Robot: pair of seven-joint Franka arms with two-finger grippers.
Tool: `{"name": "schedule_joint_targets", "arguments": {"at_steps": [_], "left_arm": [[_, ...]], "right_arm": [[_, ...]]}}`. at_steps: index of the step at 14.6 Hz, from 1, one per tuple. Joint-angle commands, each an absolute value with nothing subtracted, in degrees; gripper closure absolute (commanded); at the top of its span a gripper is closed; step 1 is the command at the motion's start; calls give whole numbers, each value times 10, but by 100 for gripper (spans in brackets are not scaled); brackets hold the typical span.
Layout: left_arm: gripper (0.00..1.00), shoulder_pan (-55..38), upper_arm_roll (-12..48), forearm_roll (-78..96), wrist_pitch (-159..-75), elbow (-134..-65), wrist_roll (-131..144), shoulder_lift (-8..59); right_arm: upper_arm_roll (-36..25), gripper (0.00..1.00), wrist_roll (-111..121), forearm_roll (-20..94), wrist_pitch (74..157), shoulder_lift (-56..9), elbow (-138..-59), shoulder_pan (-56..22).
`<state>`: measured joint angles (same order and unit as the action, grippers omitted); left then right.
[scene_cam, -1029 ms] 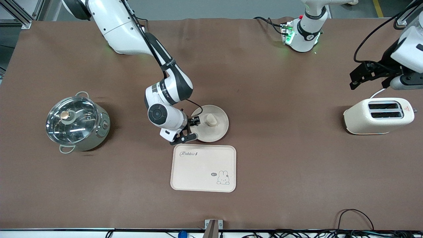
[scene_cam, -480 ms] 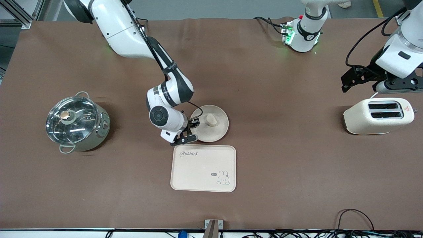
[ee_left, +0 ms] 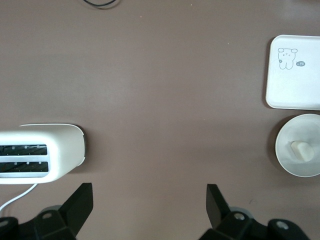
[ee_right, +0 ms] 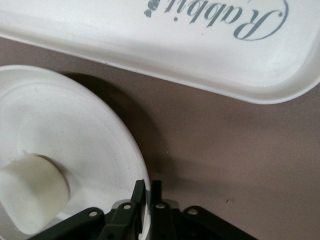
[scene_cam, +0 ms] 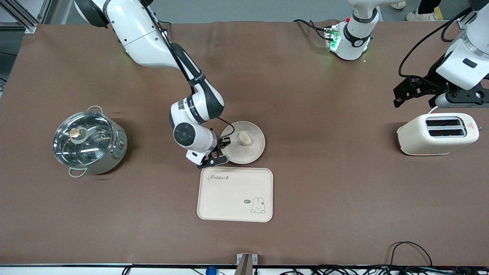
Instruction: Place bun in plate and plate on tray
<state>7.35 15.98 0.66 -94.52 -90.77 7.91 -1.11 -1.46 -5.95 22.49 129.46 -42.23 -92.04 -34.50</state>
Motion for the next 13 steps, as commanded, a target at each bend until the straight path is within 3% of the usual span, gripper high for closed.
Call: {"name": "schedule_joint_targets", "arguments": {"at_steps": [1, 5, 8, 13], "left_arm": [[0, 83, 167, 14, -943, -889, 68, -1], [0, 82, 167, 11, -938, -888, 67, -1], [0, 83, 168, 10, -938, -886, 66, -1], [0, 84, 167, 12, -938, -886, 40, -1]], "right_arm": [[-18, 99, -59, 234, 1292, -416, -928, -350], [-14, 100, -62, 247, 1269, -403, -928, -342], [-16, 100, -61, 317, 1244, -383, -920, -330], [-17, 100, -61, 407, 1244, -384, -860, -296]]}}
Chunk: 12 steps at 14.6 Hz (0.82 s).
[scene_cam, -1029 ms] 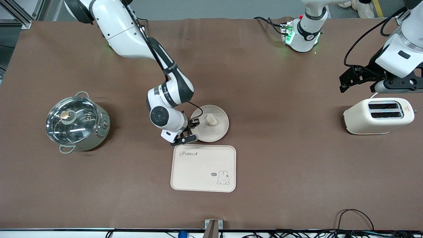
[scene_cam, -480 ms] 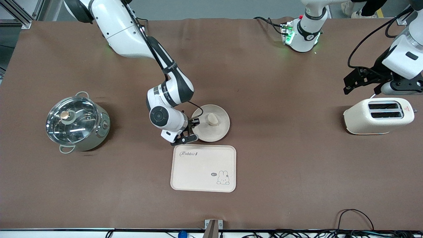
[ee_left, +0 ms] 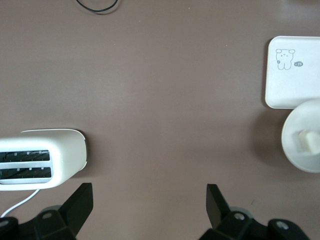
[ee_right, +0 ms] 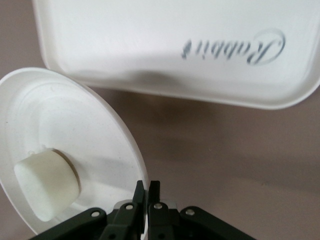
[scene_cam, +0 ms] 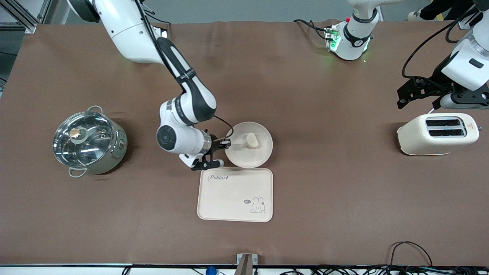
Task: Place bun in plate and plate on tray
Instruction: 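Lift and carry the plate with bun onto the Rabbit tray, right gripper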
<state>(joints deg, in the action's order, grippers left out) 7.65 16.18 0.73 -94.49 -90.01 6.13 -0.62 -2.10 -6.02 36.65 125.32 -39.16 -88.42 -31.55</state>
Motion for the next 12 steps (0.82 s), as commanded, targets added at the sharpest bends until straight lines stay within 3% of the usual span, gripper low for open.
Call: {"name": "schedule_joint_targets", "arguments": {"at_steps": [1, 7, 12], "left_arm": [[0, 84, 167, 13, -938, -886, 35, -1], [0, 83, 167, 18, -935, -895, 50, -7], [0, 83, 167, 19, -939, -895, 54, -6]], "right_arm": [[-17, 100, -68, 410, 1244, -388, -839, -294], [-18, 100, -89, 410, 1258, -496, -708, -252], [-19, 100, -88, 408, 1306, -547, -674, -241]]}}
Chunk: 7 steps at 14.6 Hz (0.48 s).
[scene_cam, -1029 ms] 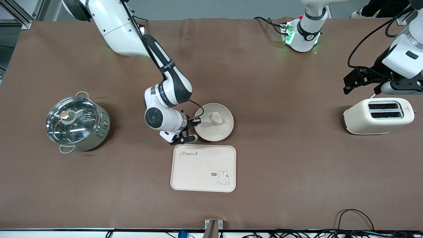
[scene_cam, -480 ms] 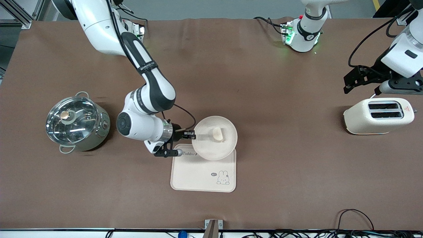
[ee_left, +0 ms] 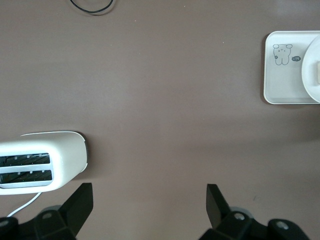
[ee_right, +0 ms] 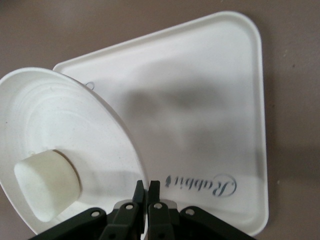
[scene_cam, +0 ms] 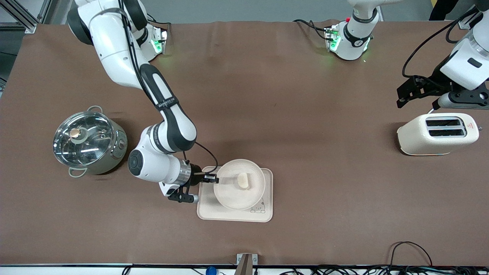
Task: Place bun in plate and plate on tray
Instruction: 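Lift and carry the plate with bun onto the Rabbit tray, right gripper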
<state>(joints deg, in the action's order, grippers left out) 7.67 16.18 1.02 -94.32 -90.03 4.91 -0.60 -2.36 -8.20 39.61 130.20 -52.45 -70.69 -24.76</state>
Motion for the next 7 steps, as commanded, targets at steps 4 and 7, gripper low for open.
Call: {"name": "schedule_joint_targets", "arguments": {"at_steps": [4, 7], "left_arm": [[0, 86, 167, 23, -938, -895, 52, -5], [0, 88, 167, 23, -938, -894, 43, -4]], "right_arm": [[-19, 99, -85, 408, 1325, -570, -671, -230], [-19, 98, -85, 408, 1337, -577, -673, -234]]}}
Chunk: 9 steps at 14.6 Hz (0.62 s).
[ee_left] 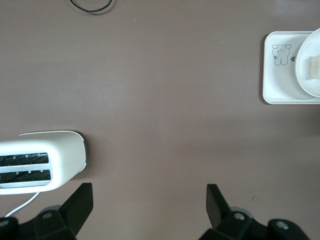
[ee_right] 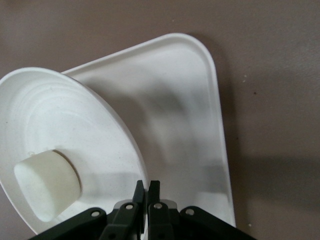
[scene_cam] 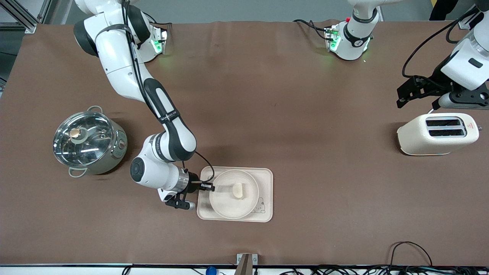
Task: Place bun in plate and plate on tray
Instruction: 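Lift and carry the plate with bun onto the Rabbit tray, right gripper, then lower the plate onto the tray and open the right gripper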
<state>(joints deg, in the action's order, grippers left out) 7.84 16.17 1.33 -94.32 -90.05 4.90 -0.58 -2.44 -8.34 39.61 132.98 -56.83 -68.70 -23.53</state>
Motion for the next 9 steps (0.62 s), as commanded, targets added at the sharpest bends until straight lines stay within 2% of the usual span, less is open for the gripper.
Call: {"name": "schedule_joint_targets", "arguments": {"at_steps": [1, 4, 5, 6, 7, 8, 9], "left_arm": [[0, 91, 167, 22, -937, -894, 43, -4], [0, 94, 167, 23, -937, -893, 42, -4], [0, 94, 167, 23, -937, -892, 42, -3], [0, 94, 167, 23, -937, -892, 41, -3], [0, 94, 167, 22, -937, -892, 40, -3], [0, 94, 167, 22, -937, -891, 40, -2], [0, 94, 167, 22, -937, -891, 40, -2]], "right_arm": [[-19, 97, -86, 408, 1338, -580, -673, -234], [-19, 88, -87, 408, 1342, -580, -672, -237], [-19, 62, -87, 408, 1343, -580, -672, -238], [-19, 49, -85, 408, 1343, -580, -672, -239], [-19, 29, -86, 407, 1342, -578, -672, -239], [-19, 0, -84, 402, 1339, -573, -673, -238], [-19, 0, -84, 391, 1335, -563, -674, -236]]}}
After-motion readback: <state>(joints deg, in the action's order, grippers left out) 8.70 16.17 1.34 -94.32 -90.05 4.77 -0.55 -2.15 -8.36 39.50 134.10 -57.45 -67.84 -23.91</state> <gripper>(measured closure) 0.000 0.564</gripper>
